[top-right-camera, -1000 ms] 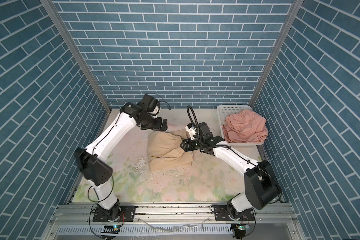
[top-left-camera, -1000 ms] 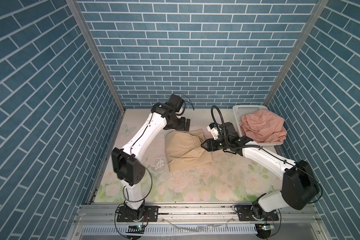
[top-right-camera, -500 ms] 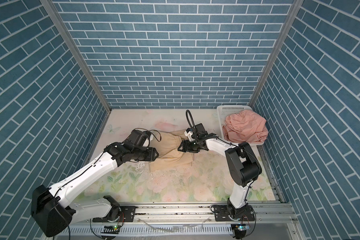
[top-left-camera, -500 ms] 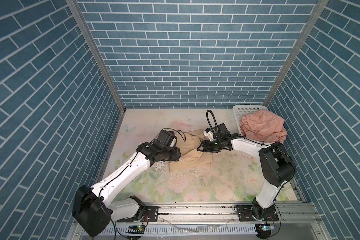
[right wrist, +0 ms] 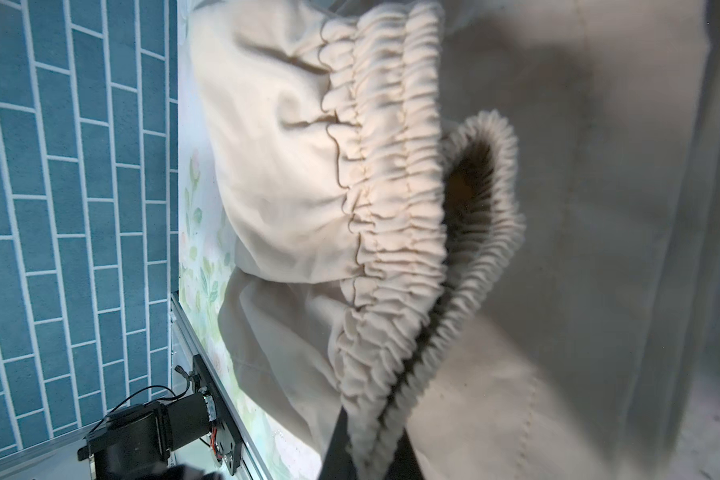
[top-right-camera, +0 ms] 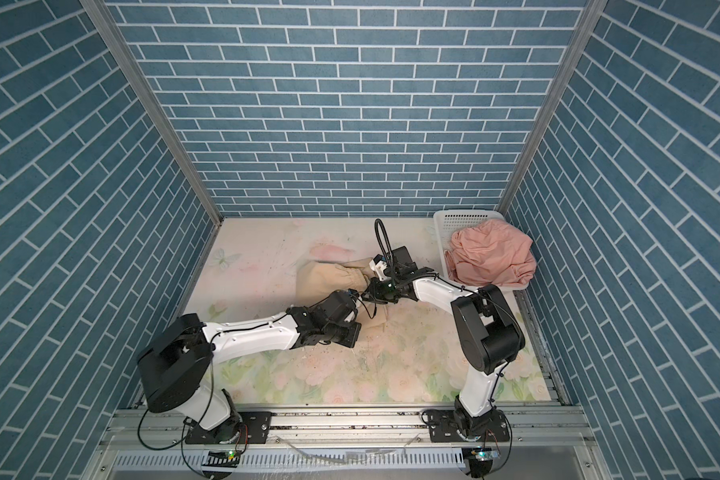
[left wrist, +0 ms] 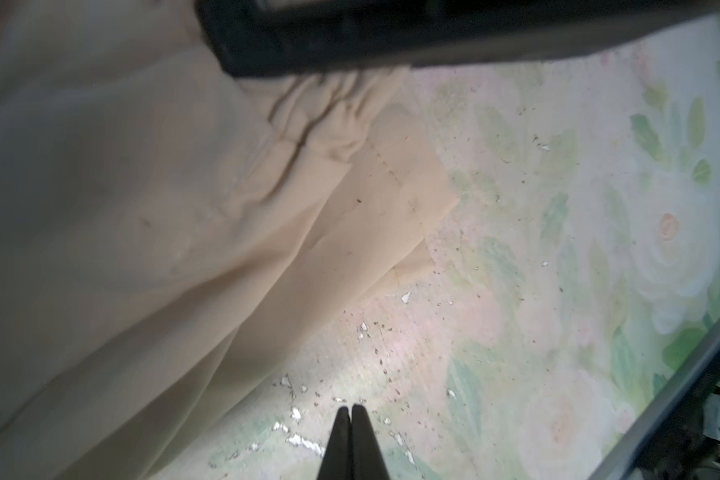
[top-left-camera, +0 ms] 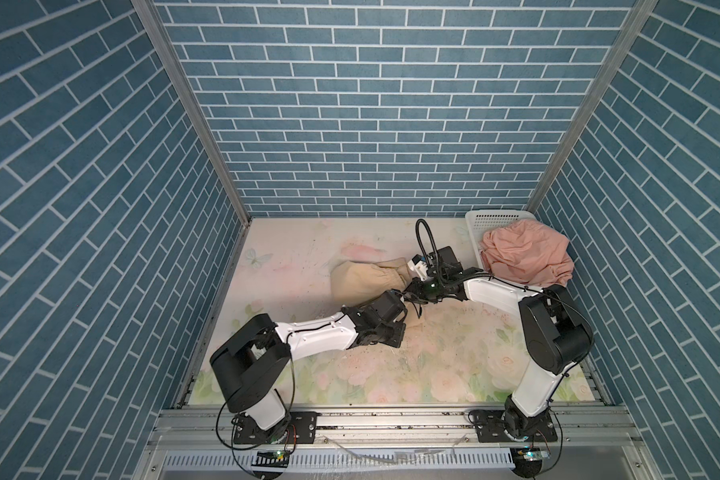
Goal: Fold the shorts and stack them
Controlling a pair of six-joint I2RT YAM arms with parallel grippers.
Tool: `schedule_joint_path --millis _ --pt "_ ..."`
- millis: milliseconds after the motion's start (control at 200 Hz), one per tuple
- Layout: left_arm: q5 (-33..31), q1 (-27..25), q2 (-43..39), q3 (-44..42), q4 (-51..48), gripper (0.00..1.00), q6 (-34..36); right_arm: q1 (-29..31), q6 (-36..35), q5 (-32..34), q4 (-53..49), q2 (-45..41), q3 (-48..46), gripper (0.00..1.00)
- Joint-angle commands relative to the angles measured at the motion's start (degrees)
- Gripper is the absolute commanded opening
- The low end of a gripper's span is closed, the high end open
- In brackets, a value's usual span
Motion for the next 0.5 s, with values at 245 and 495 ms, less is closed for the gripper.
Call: schedule_joint_path --millis 245,495 --pt "-4.81 -0.36 3.44 1.01 2.89 0.0 -1.63 -0.42 5.18 -0.55 3.01 -8.9 -5.73 0.0" --pt "-3.33 -0.36 3.06 -0.72 3.04 0.0 -2.83 -1.18 5.53 1.7 1.59 -11.18 -10.84 0.0"
